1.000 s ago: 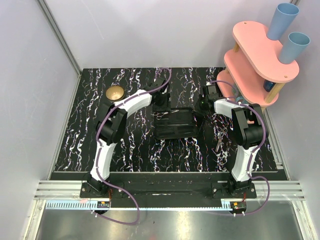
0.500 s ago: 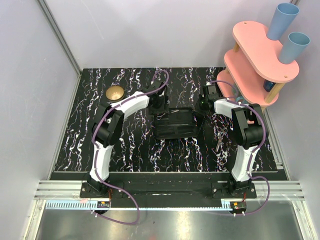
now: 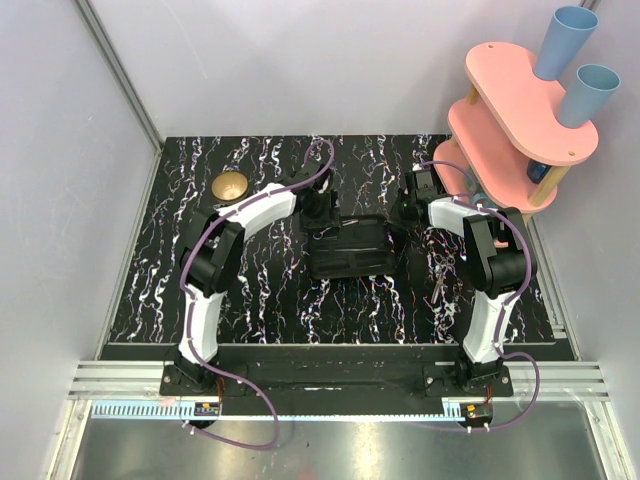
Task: Sort the hair-cutting tools
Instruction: Place the scissors in the hairdressing tool bag.
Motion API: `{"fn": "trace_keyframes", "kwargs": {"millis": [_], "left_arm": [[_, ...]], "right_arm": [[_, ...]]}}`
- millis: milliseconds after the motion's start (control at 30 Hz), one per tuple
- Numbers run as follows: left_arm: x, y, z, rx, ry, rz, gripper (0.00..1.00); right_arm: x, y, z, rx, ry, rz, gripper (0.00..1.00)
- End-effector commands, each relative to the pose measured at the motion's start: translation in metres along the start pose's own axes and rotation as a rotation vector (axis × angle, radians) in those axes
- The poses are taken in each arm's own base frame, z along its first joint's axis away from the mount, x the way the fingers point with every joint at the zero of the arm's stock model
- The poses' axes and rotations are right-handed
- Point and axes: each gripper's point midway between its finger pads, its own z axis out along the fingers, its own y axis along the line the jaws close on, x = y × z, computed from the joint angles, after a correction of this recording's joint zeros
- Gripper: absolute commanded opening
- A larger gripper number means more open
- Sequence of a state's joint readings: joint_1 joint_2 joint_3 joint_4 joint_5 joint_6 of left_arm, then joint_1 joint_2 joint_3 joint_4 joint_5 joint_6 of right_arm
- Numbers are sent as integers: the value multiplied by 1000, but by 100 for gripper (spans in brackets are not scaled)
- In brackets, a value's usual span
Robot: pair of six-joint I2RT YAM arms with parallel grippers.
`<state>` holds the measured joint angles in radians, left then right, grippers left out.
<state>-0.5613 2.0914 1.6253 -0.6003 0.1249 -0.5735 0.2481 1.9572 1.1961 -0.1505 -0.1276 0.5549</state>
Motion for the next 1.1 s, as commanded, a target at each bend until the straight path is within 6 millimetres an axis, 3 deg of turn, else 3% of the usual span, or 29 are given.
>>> {"fn": "trace_keyframes", "kwargs": {"millis": [0, 200, 467, 800, 1067], "left_arm": [[-12, -15, -24, 62, -52, -12, 64], [-3, -2, -15, 12, -29, -20, 54], [2, 7, -5, -19, -6, -21, 53], [-5, 20, 17, -58, -17, -6, 52], [-20, 27, 20, -91, -79, -1, 51]], "right_arm": [[63, -4, 2, 12, 212, -2, 0], [62, -3, 2, 10, 209, -1, 0], [64, -5, 4, 13, 215, 1, 0], [64, -5, 4, 12, 217, 3, 0], [63, -4, 3, 11, 218, 2, 0]]}}
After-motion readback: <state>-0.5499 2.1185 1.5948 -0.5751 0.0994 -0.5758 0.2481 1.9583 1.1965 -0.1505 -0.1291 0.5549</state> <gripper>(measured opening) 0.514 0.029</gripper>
